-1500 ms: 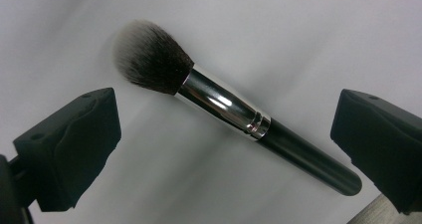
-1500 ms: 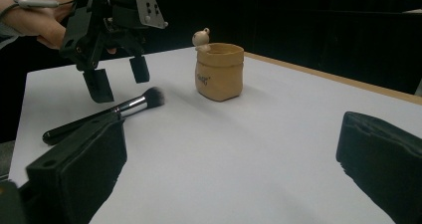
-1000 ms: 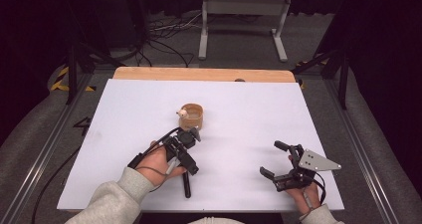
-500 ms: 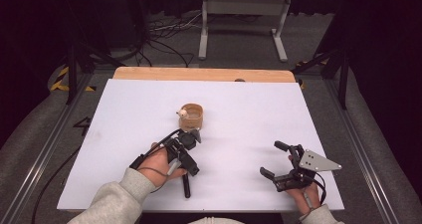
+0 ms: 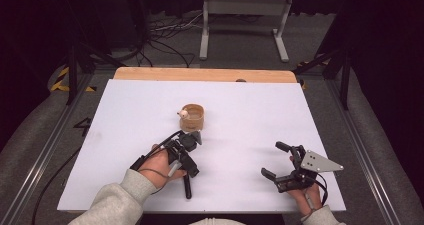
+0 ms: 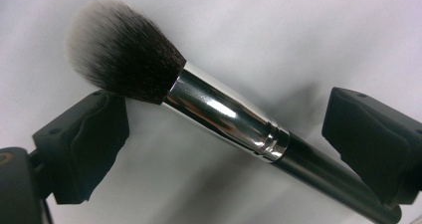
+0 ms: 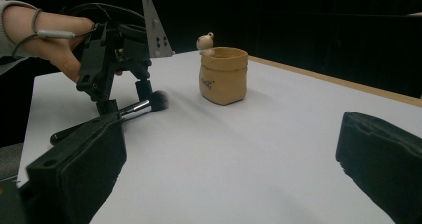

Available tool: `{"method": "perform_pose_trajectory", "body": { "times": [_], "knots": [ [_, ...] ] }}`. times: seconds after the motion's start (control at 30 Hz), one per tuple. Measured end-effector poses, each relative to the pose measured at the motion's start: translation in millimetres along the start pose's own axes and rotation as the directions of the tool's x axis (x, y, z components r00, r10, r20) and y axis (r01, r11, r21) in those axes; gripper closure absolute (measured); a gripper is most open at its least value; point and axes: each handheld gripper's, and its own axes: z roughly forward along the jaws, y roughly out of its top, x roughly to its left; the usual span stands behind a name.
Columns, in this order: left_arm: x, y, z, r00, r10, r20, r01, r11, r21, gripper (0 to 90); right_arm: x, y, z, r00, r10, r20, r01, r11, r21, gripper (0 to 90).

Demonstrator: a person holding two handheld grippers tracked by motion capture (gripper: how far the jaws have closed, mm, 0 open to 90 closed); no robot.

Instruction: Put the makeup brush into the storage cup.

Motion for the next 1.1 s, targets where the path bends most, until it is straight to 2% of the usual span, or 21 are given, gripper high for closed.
{"method": "perform_pose_trajectory", "body": {
  "times": [0.33,0.6,0.63,0.8,0.83,0.97,1.1],
  "knots": [
    [-0.8,0.1,-2.3,0.9997,0.009,-0.024,-0.008,0.9999,0.011,12.1,-0.2,-0.3,0.4,1.0,0.001,-0.001,-0.001,1.0,0.002,0.0],
    [-2.1,-1.2,-5.5,0.9988,0.015,-0.046,-0.014,0.9997,0.019,28.7,0.3,-0.4,0.6,1.0,-0.003,0.003,0.003,1.0,0.007,0.0],
    [-2.5,-1.3,-6.1,0.9983,0.019,-0.055,-0.018,0.9996,0.02,28.7,0.2,-0.4,0.8,1.0,-0.007,0.001,0.007,1.0,0.007,0.0],
    [-1.9,-2.0,-8.9,0.9982,0.027,-0.054,-0.025,0.9993,0.028,45.7,0.7,-0.4,1.5,0.9999,-0.014,0.0,0.014,1.0,0.01,0.0],
    [-2.1,-2.2,-9.2,0.9979,0.028,-0.058,-0.027,0.9992,0.03,45.7,0.7,-0.3,1.6,0.9999,-0.015,0.0,0.015,1.0,0.011,0.0],
    [-2.8,-2.7,-10.5,0.9971,0.04,-0.065,-0.038,0.9985,0.041,58.4,0.7,-0.5,1.7,0.9999,-0.014,0.002,0.014,1.0,0.015,0.0],
    [-4.5,-3.0,-10.9,0.9958,0.064,-0.066,-0.061,0.9971,0.046,65.4,1.1,-0.5,2.0,0.9998,-0.018,0.001,0.018,1.0,0.017,0.0]
  ]
}}
